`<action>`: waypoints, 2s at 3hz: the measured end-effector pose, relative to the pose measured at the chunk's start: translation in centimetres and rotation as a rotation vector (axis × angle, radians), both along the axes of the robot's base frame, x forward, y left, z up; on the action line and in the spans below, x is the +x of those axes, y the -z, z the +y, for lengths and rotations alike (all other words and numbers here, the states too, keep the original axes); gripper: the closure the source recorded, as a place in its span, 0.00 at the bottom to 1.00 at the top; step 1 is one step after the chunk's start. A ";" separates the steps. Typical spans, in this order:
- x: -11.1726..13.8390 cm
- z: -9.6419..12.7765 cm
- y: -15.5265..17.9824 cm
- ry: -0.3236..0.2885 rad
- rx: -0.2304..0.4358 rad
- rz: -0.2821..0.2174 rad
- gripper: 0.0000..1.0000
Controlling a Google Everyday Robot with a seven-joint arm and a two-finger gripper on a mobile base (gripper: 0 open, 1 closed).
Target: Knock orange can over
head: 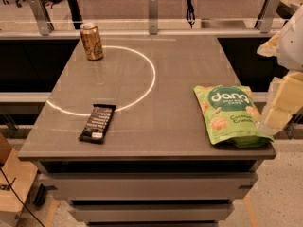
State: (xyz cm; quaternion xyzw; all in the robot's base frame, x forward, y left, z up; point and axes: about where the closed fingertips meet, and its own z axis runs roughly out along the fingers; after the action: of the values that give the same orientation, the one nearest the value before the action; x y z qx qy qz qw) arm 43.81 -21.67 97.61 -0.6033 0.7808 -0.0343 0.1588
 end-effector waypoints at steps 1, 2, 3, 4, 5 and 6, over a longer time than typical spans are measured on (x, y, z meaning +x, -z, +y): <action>0.0 0.0 0.0 0.000 0.000 0.000 0.00; 0.7 0.6 -0.3 -0.027 0.063 -0.026 0.00; 3.2 3.0 -0.6 -0.118 0.215 -0.071 0.00; 6.2 6.6 -1.0 -0.222 0.385 -0.118 0.00; 9.1 10.3 -1.2 -0.300 0.524 -0.159 0.00; 9.1 10.3 -1.2 -0.300 0.523 -0.159 0.00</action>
Offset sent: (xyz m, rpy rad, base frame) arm 0.0206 0.0157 0.0031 0.1832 -0.0513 0.0792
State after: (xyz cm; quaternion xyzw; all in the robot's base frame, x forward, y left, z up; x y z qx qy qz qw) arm 52.94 -11.35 98.80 -0.6458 0.6505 0.1446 0.3725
